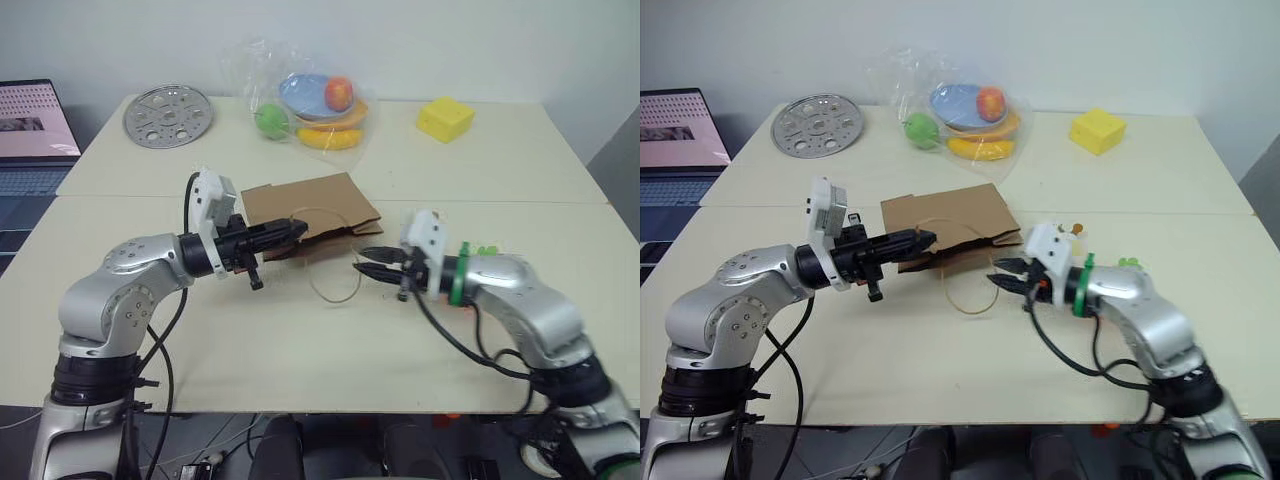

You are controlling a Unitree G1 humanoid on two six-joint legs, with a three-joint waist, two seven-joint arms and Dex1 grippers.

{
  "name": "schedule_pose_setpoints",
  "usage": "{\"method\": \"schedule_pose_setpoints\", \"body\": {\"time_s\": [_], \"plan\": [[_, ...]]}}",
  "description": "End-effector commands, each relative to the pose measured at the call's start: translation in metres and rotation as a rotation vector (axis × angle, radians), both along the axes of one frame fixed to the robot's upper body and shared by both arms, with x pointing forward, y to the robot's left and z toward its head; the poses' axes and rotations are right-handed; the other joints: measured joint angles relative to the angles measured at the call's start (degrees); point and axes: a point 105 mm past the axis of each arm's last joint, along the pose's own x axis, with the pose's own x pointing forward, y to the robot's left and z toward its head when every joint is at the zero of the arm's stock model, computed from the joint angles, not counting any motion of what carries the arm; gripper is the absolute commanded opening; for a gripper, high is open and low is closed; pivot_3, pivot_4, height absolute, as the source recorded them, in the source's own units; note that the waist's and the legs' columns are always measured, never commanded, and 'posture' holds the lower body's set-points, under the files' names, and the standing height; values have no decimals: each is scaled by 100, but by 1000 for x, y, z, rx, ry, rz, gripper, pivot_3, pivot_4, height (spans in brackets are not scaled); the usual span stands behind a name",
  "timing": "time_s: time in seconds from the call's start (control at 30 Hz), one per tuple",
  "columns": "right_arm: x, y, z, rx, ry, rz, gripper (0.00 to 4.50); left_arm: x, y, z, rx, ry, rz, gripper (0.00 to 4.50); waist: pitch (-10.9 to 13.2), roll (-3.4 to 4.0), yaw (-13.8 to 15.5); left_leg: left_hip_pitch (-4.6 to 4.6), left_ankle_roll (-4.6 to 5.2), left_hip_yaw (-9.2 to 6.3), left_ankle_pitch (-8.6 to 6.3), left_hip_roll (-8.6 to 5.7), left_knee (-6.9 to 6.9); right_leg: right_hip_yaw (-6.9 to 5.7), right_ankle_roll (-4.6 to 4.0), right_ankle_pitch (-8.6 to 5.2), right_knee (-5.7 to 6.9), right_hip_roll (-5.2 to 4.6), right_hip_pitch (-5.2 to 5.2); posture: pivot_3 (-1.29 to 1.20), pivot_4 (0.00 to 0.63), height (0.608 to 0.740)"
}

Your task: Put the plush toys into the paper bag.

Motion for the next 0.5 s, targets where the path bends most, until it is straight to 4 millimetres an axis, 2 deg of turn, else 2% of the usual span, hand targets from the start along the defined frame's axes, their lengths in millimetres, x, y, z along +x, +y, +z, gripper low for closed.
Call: {"method": "schedule_pose_setpoints", "body": {"time_s": [0.03,0.1,0.23,0.33,0.5], "plan": [[11,11,10,29,-78,-45,10,-4,0,11,-12,-34,-2,0,0,0,13,0,0,0,0,-1,-1,0,0,0,0,-1,0,0,150,740],[19,20,11,58,-89,-91,10,-4,-1,9,-12,-28,-1,0,0,0,14,1,0,0,0,0,-1,-1,-1,0,2,-1,-1,0,150,740],[36,34,1,64,-83,-193,10,-1,-3,14,-53,-27,18,0,0,0,14,3,-1,0,1,0,0,0,-1,0,13,0,-3,0,150,740],[43,42,-4,58,-101,-229,10,0,-4,17,-82,-16,23,0,0,0,21,2,-1,-1,1,0,0,0,-1,1,14,0,-4,0,150,740],[64,50,-26,4,-164,-377,10,7,-1,42,-208,-29,72,0,-1,-1,21,1,-1,-1,1,-1,0,-1,-2,1,17,-1,-8,0,150,740]]}}
